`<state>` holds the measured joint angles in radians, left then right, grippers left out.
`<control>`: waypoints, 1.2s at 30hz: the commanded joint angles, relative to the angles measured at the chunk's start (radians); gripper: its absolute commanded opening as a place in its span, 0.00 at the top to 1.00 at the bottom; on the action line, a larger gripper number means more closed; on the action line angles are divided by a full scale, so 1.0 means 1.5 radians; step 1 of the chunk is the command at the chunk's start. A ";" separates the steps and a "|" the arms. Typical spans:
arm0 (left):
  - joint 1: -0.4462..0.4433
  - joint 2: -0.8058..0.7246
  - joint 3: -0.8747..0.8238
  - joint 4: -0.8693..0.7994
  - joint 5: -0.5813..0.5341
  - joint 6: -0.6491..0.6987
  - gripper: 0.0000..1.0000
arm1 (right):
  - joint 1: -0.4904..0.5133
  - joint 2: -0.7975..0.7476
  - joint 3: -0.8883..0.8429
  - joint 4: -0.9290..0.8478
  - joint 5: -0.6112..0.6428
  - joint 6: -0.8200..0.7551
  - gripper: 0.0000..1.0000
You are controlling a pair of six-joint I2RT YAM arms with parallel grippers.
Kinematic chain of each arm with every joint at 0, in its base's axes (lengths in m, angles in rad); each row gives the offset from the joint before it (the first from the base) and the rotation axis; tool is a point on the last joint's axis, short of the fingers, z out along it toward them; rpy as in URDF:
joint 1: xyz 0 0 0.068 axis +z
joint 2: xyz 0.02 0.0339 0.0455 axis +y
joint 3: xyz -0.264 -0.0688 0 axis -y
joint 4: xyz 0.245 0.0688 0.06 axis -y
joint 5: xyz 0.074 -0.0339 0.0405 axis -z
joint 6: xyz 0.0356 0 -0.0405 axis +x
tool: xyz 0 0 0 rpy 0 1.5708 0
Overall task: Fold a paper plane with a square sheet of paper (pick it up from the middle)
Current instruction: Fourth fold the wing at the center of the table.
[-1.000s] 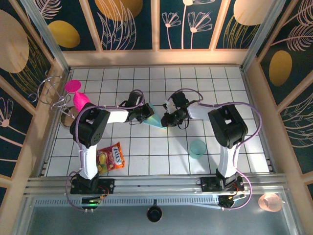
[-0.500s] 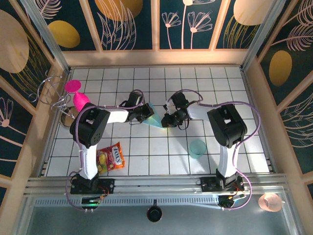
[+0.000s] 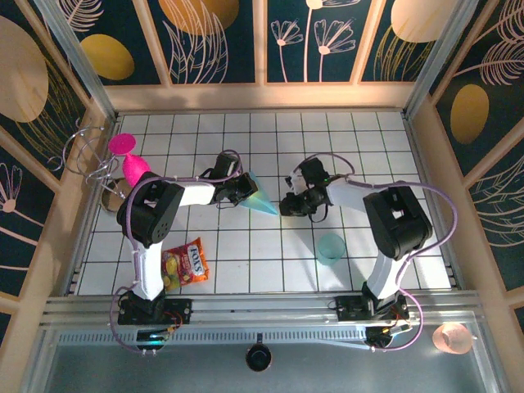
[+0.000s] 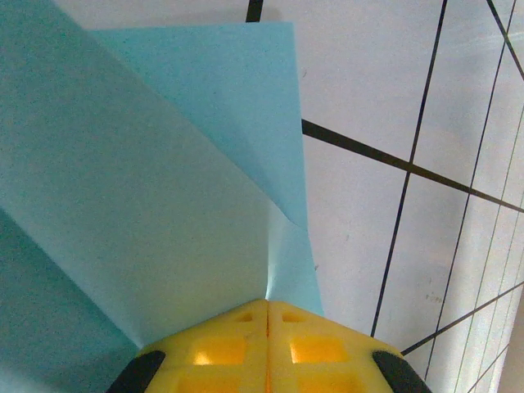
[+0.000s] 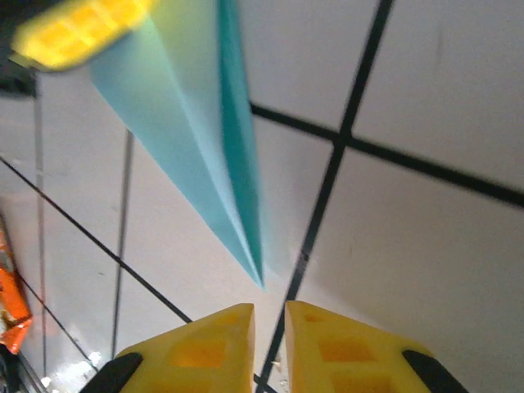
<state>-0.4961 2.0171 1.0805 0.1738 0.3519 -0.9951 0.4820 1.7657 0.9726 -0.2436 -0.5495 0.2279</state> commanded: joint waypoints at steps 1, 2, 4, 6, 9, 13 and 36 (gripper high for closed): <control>0.003 0.028 -0.010 -0.080 -0.026 0.013 0.92 | 0.002 -0.015 0.031 0.052 -0.038 0.016 0.81; 0.003 0.029 -0.009 -0.079 -0.026 0.013 0.93 | 0.007 0.001 0.044 0.054 -0.040 0.017 0.81; 0.002 0.029 -0.009 -0.076 -0.023 0.012 0.92 | 0.018 0.031 0.068 0.054 -0.032 0.017 0.83; 0.002 0.031 -0.009 -0.076 -0.021 0.012 0.92 | 0.026 0.060 0.088 0.052 -0.022 0.017 0.85; 0.002 0.029 -0.012 -0.075 -0.020 0.011 0.92 | 0.033 0.093 0.118 0.052 -0.011 0.016 0.88; 0.003 0.028 -0.012 -0.075 -0.020 0.010 0.92 | 0.035 0.122 0.129 0.045 0.000 0.013 0.90; -0.036 -0.091 -0.022 -0.045 0.004 0.030 0.92 | 0.040 0.170 0.107 -0.004 0.080 0.015 0.94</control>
<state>-0.5236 1.8980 1.0817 0.1036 0.3550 -0.9466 0.5350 1.9770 1.1400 -0.1688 -0.5282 0.2455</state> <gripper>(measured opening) 0.080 0.069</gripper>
